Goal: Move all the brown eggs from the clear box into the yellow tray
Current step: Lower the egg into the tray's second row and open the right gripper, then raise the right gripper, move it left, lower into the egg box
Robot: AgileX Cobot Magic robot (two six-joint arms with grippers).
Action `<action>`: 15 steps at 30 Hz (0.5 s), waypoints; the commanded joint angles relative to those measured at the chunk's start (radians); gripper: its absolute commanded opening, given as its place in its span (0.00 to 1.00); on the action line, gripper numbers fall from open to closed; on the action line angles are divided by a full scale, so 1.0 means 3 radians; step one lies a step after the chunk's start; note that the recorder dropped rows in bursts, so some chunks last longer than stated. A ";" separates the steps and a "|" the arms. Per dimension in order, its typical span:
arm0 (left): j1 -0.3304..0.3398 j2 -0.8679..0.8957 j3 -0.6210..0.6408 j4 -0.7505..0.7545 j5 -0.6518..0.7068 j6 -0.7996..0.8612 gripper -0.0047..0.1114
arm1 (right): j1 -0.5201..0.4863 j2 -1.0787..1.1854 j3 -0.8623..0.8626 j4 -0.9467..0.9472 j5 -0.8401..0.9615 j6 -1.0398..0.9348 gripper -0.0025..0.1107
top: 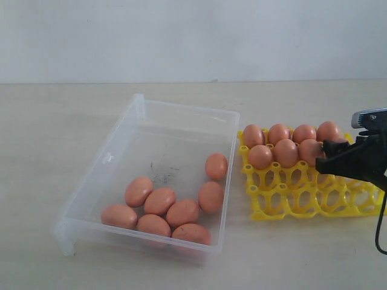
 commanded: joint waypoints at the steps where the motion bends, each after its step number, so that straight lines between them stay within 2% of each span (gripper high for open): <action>1: -0.0013 0.0012 -0.0013 -0.0002 -0.0007 -0.0004 0.07 | -0.0003 0.0001 -0.0010 -0.0033 -0.0153 0.0067 0.55; 10: -0.0013 0.0012 -0.0013 -0.0002 -0.0007 -0.0004 0.07 | -0.0003 -0.0416 -0.0004 -0.0116 -0.0171 0.0371 0.55; 12: -0.0013 0.0012 -0.0013 -0.0002 -0.0007 -0.0004 0.07 | -0.0003 -0.0569 -0.0004 -0.0366 -0.0120 0.0523 0.55; 15: -0.0013 0.0012 -0.0013 -0.0002 -0.0007 -0.0004 0.07 | 0.0003 -0.0744 -0.0004 -0.1095 -0.0242 0.0837 0.55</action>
